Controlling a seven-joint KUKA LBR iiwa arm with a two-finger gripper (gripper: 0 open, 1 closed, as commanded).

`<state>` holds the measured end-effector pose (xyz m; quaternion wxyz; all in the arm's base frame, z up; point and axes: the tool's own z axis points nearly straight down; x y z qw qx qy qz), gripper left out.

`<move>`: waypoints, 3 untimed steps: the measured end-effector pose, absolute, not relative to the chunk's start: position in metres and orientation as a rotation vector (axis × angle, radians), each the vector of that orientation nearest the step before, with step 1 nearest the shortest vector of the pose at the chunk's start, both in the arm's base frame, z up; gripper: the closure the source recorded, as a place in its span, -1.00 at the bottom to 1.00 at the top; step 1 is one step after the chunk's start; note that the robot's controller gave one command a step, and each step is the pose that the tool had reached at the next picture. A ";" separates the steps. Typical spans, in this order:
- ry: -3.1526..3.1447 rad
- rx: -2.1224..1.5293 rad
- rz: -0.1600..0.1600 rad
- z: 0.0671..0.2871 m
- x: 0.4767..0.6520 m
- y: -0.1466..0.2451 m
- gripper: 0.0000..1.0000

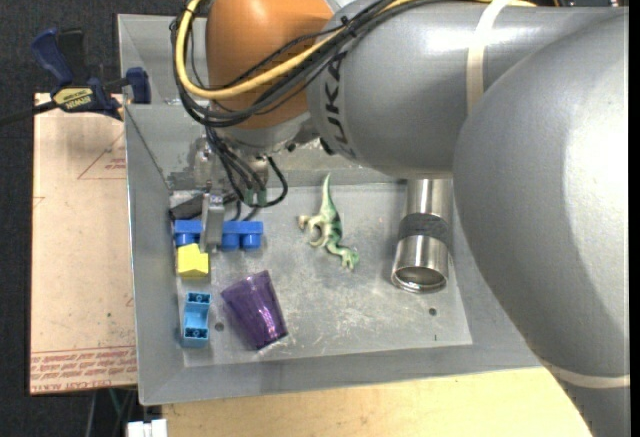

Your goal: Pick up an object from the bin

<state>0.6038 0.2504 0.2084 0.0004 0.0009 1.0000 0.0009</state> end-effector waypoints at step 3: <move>3.132 -0.141 0.006 0.121 0.623 0.243 -1.00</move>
Offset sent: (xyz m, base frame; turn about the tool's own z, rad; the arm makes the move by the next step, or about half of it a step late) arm 0.0287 -0.0089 -0.0854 -0.0857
